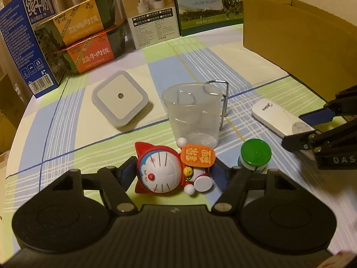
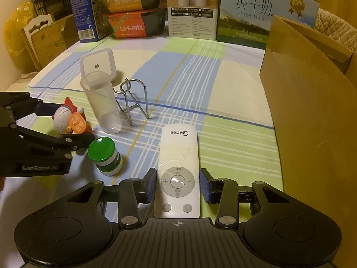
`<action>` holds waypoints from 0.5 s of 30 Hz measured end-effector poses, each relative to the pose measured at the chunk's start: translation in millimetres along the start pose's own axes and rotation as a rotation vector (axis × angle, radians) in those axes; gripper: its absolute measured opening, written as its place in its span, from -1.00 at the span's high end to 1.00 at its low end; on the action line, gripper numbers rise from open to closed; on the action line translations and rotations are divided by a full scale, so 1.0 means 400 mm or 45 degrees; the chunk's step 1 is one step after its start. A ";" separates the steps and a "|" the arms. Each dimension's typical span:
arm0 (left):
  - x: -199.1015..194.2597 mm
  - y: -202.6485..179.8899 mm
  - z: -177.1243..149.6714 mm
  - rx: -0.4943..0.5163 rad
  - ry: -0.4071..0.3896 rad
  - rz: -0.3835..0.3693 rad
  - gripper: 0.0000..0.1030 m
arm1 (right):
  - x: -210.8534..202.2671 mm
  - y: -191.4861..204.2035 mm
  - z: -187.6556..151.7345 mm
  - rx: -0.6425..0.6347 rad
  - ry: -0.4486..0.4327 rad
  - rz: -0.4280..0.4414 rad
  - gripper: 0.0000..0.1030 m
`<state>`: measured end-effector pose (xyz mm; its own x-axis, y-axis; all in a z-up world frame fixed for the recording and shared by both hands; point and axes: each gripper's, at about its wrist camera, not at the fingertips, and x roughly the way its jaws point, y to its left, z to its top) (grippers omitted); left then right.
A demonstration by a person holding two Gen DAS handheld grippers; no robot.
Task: Organize rigid objects
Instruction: 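Grasp the red Doraemon figure with the left tool while the right tool holds the remote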
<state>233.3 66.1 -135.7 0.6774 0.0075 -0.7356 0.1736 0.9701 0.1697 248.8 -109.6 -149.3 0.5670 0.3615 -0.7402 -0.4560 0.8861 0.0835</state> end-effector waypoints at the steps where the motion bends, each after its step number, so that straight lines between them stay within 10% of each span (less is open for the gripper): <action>1: -0.002 0.001 0.000 -0.011 0.008 0.000 -0.28 | 0.002 0.003 0.000 -0.016 -0.007 -0.007 0.26; 15: -0.057 0.021 -0.011 -0.180 0.048 -0.002 -0.27 | -0.019 0.007 0.010 0.023 -0.040 -0.040 0.27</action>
<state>216.2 75.3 -120.5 0.6497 0.0127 -0.7601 0.0701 0.9946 0.0765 246.0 -108.8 -140.6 0.6022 0.3422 -0.7213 -0.4254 0.9021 0.0728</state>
